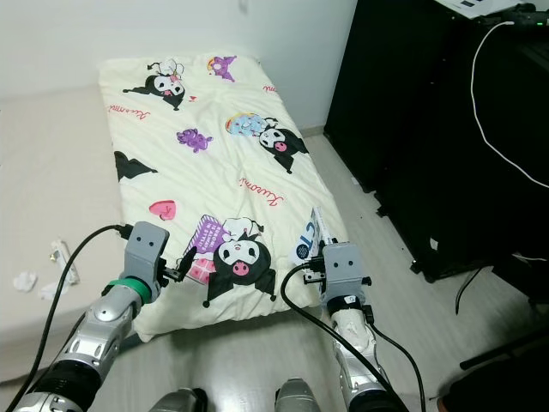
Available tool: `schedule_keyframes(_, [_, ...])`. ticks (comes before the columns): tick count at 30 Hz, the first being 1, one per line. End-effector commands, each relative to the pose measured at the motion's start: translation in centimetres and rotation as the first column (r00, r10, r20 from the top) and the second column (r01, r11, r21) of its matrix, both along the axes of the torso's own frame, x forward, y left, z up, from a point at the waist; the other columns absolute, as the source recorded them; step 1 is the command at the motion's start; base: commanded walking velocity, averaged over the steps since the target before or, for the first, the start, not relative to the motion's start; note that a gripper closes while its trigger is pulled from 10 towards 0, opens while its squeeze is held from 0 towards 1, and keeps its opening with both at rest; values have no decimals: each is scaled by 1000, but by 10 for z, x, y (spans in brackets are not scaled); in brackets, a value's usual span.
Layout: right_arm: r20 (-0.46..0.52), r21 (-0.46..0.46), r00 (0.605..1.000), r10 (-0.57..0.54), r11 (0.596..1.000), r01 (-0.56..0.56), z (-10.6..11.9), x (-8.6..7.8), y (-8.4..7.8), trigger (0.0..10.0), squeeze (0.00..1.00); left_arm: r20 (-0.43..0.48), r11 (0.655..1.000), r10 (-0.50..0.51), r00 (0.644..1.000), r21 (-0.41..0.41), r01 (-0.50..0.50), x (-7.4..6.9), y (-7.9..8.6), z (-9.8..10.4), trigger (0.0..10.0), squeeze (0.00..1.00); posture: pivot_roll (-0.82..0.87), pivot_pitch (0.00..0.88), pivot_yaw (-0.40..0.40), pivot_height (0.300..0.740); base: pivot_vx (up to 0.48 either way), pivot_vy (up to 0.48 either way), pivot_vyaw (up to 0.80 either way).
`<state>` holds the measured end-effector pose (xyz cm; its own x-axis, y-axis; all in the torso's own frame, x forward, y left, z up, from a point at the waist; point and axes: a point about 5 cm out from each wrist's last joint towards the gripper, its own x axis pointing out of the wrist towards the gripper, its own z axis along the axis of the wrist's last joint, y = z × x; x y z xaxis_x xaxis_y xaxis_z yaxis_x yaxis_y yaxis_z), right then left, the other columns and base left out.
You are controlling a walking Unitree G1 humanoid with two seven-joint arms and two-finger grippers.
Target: Clean up the room
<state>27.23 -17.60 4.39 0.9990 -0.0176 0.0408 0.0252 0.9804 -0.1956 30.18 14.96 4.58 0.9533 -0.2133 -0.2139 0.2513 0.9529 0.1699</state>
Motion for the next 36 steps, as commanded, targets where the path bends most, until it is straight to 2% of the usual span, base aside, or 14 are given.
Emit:
schedule_keyframes(1, [27, -3, 999, -19, 1000, 19, 2, -1, -2, 10000, 0, -23, 1000, -19, 1000, 13, 19, -1, -2, -4, 10000, 0, -57, 19, 66, 740, 0, 0, 0])
schedule_keyframes(8, [25, -6, 999, -25, 1000, 26, 1, -1, -1, 10000, 0, -5, 999, -27, 1000, 21, 27, 6, -3, 2, 10000, 0, -53, 13, 63, 740, 0, 0, 0])
schedule_keyframes(17, [29, -8, 999, -16, 1000, 16, 3, 4, -1, 10000, 0, -6, 1000, -18, 1000, 18, 19, 4, -3, 0, 10000, 0, -49, 13, 87, 740, 0, 0, 0])
schedule_keyframes(19, [40, 1, 998, -45, 999, 45, 4, 4, -2, 10000, 0, -4, 997, -62, 998, 38, 62, 5, -5, 2, 10000, 0, -68, 19, 135, 740, 0, 0, 0])
schedule_keyframes(22, [42, 8, 997, -66, 998, 65, 4, 3, -2, 10000, 0, 2, 995, -89, 996, 50, 89, 7, -7, 5, 10000, 0, -72, 24, 132, 740, 0, 0, 0])
schedule_keyframes(25, [32, 13, 997, -66, 998, 66, 0, -1, 0, 10000, 0, 24, 995, -83, 996, 54, 82, 15, -6, 12, 10000, 0, -68, 34, 100, 740, 0, 0, 0])
schedule_keyframes(27, [32, 13, 997, -66, 998, 66, 0, -1, 0, 10000, 0, 24, 995, -83, 996, 54, 82, 15, -6, 12, 10000, 0, -68, 34, 100, 740, 0, 0, 0])
schedule_keyframes(29, [12, -8, 1000, -11, 1000, 11, -2, -4, 3, 10000, 0, 55, 1000, -24, 998, 18, 23, 19, -5, 18, 10000, 0, -42, 49, 13, 740, 0, 0, 0])
schedule_keyframes(31, [3, -21, 1000, 16, 1000, -16, -3, -4, 2, 10000, 0, 69, 1000, 1, 998, -1, -1, 19, -5, 20, 10000, 0, -37, 51, -6, 740, 0, 0, 0])
schedule_keyframes(32, [3, -21, 1000, 16, 1000, -16, -3, -4, 2, 10000, 0, 69, 1000, 1, 998, -1, -1, 19, -5, 20, 10000, 0, -37, 51, -6, 740, 0, 0, 0])
schedule_keyframes(34, [-7, -60, 997, 77, 995, -77, 0, -1, 1, 10000, 0, 84, 998, 48, 995, -46, -44, 13, -7, 19, 10000, 0, -16, 65, -72, 740, 0, 0, 0])
schedule_keyframes(36, [-9, -75, 995, 95, 993, -95, 2, 1, -1, 10000, 0, 85, 997, 61, 995, -60, -56, 9, -8, 17, 10000, 0, -11, 66, -79, 740, 0, 0, 0])
